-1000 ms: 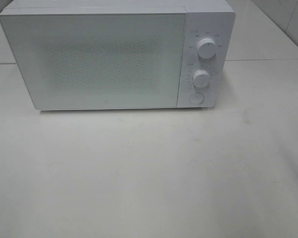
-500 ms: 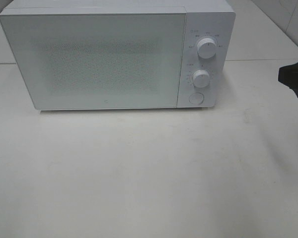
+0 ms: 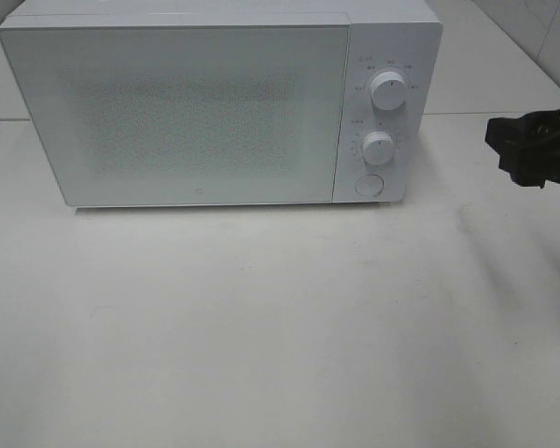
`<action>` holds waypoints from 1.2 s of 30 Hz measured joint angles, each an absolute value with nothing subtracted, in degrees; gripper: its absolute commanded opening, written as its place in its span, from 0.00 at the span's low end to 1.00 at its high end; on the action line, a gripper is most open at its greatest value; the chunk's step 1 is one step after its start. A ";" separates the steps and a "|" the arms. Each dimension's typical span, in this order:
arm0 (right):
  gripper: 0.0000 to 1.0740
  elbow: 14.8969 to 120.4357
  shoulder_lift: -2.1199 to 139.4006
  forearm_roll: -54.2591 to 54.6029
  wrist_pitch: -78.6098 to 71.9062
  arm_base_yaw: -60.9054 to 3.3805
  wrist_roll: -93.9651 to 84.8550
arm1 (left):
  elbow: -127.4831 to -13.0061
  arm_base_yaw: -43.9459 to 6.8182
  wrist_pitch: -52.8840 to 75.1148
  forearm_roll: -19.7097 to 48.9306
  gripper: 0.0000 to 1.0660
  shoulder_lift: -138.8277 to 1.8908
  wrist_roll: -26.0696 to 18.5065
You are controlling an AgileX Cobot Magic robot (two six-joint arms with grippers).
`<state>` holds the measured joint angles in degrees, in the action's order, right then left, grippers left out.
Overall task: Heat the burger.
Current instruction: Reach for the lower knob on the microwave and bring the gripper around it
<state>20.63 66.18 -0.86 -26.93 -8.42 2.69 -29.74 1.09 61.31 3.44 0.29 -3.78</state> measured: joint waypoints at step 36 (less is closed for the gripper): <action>0.71 19.48 94.14 49.85 -69.33 -42.80 -22.40 | -29.74 1.09 61.31 3.44 0.94 0.29 -3.78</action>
<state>19.48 94.14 49.85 -69.33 -42.80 -22.40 -29.74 1.09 61.31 3.44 0.29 -3.78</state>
